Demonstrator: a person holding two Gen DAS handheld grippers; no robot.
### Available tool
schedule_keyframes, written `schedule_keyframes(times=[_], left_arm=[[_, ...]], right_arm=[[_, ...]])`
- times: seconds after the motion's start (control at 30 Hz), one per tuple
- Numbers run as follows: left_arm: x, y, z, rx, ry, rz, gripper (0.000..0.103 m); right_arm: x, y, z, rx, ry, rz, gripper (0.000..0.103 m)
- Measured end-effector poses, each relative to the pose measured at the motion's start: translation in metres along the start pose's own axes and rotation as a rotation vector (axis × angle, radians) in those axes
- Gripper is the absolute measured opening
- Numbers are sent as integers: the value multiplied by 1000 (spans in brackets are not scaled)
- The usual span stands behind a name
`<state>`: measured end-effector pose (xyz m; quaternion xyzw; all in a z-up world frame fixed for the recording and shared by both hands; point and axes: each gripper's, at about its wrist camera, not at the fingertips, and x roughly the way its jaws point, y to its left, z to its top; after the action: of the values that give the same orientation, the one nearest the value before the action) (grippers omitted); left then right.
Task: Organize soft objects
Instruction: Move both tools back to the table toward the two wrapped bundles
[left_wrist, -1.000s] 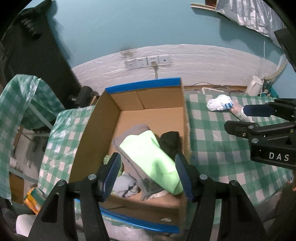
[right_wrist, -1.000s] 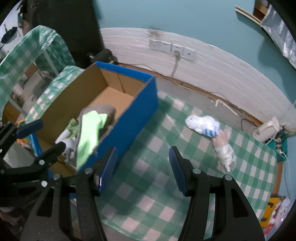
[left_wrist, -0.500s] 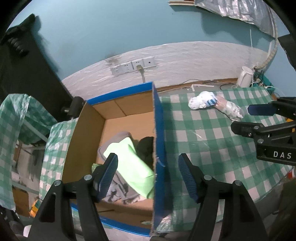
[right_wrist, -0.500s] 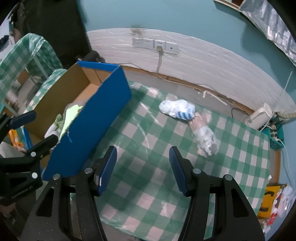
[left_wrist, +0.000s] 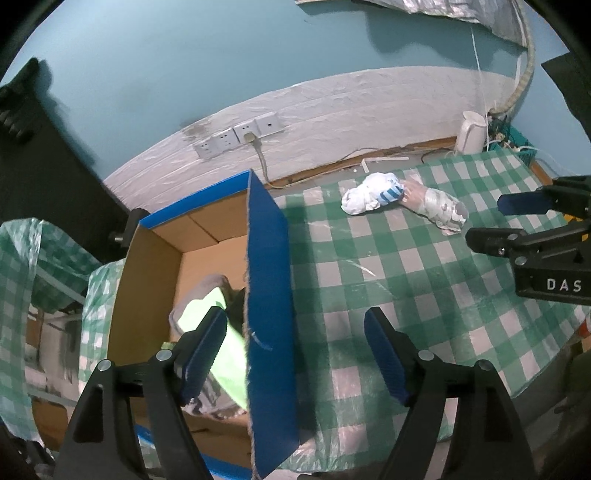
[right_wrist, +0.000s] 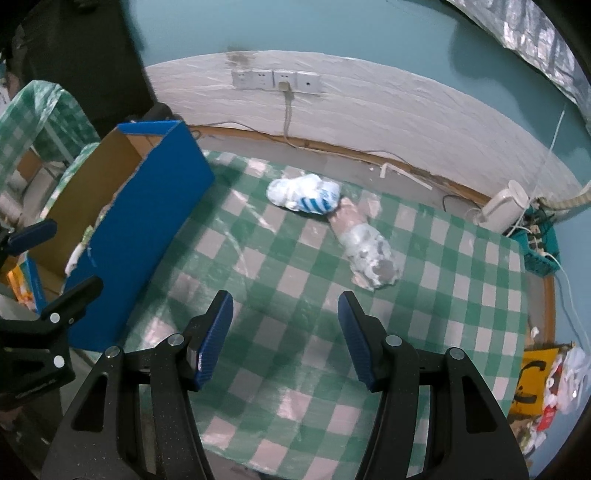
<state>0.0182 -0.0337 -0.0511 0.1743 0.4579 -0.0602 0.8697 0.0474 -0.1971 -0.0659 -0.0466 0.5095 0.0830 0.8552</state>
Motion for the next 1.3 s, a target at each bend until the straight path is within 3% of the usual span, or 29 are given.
schedule_keyframes(times=[0.3,0.63,1.3], left_arm=[[33,-17,16,17,39,-28,79],[80,-38,53,52,48,-47,82],[166,-72,91,198,123,-79,83]], right_arm=[[24,-29,7,-25,34,-18,58],[80,-67,27,15,81,3,58],[147,-81,56,-48,133,-17,58]])
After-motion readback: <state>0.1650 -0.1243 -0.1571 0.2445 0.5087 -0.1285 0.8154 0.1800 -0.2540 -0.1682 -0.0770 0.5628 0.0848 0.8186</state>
